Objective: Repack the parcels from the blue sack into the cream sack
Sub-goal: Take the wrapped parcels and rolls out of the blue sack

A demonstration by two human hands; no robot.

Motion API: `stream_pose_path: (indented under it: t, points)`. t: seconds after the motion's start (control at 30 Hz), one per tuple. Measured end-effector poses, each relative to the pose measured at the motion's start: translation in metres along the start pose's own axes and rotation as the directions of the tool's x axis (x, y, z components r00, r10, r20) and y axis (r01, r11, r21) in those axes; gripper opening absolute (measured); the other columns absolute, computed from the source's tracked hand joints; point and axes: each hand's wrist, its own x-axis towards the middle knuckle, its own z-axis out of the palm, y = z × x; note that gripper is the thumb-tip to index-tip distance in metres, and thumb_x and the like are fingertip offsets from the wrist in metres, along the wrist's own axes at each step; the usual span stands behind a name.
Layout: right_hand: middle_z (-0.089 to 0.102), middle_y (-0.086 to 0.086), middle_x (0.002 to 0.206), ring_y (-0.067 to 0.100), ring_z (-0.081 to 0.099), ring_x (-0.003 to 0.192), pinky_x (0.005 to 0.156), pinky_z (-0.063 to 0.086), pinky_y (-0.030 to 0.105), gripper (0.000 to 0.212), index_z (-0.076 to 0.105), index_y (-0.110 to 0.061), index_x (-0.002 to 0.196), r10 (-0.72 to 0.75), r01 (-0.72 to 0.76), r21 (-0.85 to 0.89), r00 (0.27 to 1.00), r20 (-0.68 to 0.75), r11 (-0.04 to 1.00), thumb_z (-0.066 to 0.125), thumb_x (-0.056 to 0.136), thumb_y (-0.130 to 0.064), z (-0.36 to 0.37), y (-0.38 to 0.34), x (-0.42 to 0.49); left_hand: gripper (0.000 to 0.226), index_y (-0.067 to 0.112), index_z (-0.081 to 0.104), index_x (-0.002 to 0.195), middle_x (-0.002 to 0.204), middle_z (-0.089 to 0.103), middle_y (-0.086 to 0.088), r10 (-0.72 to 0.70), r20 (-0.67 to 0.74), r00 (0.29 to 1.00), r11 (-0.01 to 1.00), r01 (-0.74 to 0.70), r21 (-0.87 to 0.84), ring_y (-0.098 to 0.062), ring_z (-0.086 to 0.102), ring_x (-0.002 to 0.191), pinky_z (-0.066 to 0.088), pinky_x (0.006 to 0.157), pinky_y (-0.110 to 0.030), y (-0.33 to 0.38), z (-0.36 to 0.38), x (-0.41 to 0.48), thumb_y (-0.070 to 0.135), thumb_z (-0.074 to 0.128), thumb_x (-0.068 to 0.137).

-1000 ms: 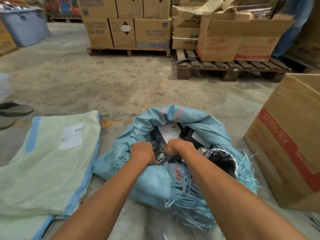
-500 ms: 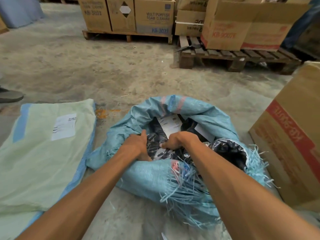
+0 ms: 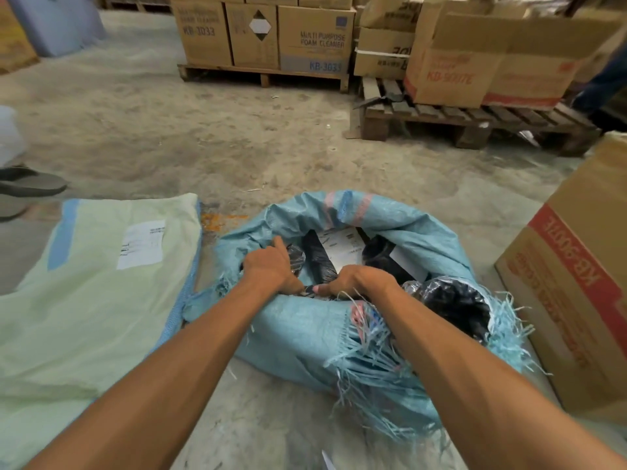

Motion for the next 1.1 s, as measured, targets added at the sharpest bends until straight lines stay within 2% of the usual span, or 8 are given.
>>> stream_pose_path:
  t: [0.2,0.33,0.43,0.6,0.77,0.87,0.97,1.1]
  points:
    - [0.055,0.011,0.135,0.026,0.057,0.121,0.1,0.046,0.035,0.06,0.057,-0.01,0.129,-0.096,0.092,-0.039,0.987,-0.127,0.995,0.063,0.09,-0.055,-0.023,-0.011,-0.043,0.089,-0.001,0.028,0.146,0.106,0.064,-0.011,-0.152,-0.154,0.976,0.929,0.088,-0.359,-0.032,0.06,0.104,0.044,0.075,-0.036,-0.009,-0.01,-0.024,0.026,0.072,0.074]
    - [0.063,0.003,0.106,0.016,0.055,0.076,0.063,0.044,0.025,0.041,0.059,-0.011,0.098,-0.061,0.086,0.055,0.93,-0.362,0.995,0.07,0.087,-0.048,-0.026,-0.006,-0.063,0.07,0.011,0.044,0.118,0.098,0.065,-0.007,-0.168,-0.198,0.966,0.82,0.026,-0.572,-0.028,0.061,0.09,0.051,0.072,-0.038,-0.009,-0.033,-0.042,0.023,0.082,0.06]
    - [0.056,-0.002,0.076,0.015,0.052,0.065,0.051,0.035,0.026,0.038,0.052,-0.015,0.073,0.029,0.135,0.278,0.857,-0.515,0.951,0.072,0.084,-0.045,-0.034,0.011,-0.081,0.072,0.019,0.043,0.112,0.101,0.067,-0.004,-0.159,-0.321,0.934,0.745,-0.1,-0.659,-0.026,0.062,0.088,0.051,0.072,-0.036,-0.002,-0.053,-0.051,0.024,0.088,0.056]
    - [0.059,0.006,0.08,0.03,0.061,0.082,0.064,0.039,0.029,0.048,0.06,-0.01,0.081,0.133,0.279,0.386,0.635,-0.761,0.879,0.073,0.079,-0.057,-0.07,0.039,-0.122,0.068,0.018,0.04,0.123,0.103,0.059,0.001,-0.239,-0.503,0.831,0.59,-0.287,-0.755,-0.022,0.059,0.093,0.051,0.083,-0.037,0.031,-0.097,-0.071,0.021,0.084,0.071]
    - [0.064,0.001,0.064,0.023,0.063,0.063,0.06,0.055,0.034,0.053,0.062,-0.014,0.066,0.286,0.511,0.555,0.513,-0.809,0.656,0.072,0.072,-0.065,-0.105,0.065,-0.154,0.065,0.011,0.043,0.128,0.108,0.064,-0.003,-0.367,-0.49,0.791,0.113,-0.485,-0.867,-0.012,0.066,0.087,0.056,0.072,-0.026,0.029,-0.171,-0.08,0.019,0.082,0.077]
    - [0.067,-0.002,0.071,0.019,0.065,0.071,0.072,0.054,0.036,0.047,0.066,-0.015,0.073,0.271,0.655,0.605,0.546,-0.793,0.453,0.072,0.078,-0.062,-0.121,0.071,-0.184,0.053,0.004,0.051,0.13,0.106,0.07,-0.005,-0.387,-0.462,0.798,-0.119,-0.541,-0.833,-0.011,0.07,0.083,0.056,0.067,-0.025,0.004,-0.206,-0.105,0.011,0.076,0.083]
    - [0.06,-0.011,0.084,0.013,0.06,0.082,0.078,0.049,0.033,0.026,0.056,-0.024,0.094,0.087,0.779,0.604,0.599,-0.796,0.17,0.066,0.091,-0.048,-0.128,0.062,-0.202,0.039,0.005,0.06,0.126,0.105,0.073,-0.009,-0.414,-0.379,0.827,-0.325,-0.524,-0.787,-0.02,0.073,0.087,0.06,0.069,-0.036,-0.034,-0.216,-0.144,0.02,0.069,0.091]
    - [0.068,-0.003,0.115,0.023,0.064,0.107,0.096,0.053,0.045,0.044,0.06,-0.021,0.126,-0.176,0.73,0.679,0.68,-0.712,0.078,0.057,0.095,-0.052,-0.102,0.017,-0.201,0.038,0.014,0.069,0.117,0.104,0.075,-0.008,-0.406,-0.247,0.88,-0.431,-0.422,-0.798,-0.025,0.073,0.091,0.061,0.07,-0.047,-0.086,-0.187,-0.212,0.041,0.05,0.099]
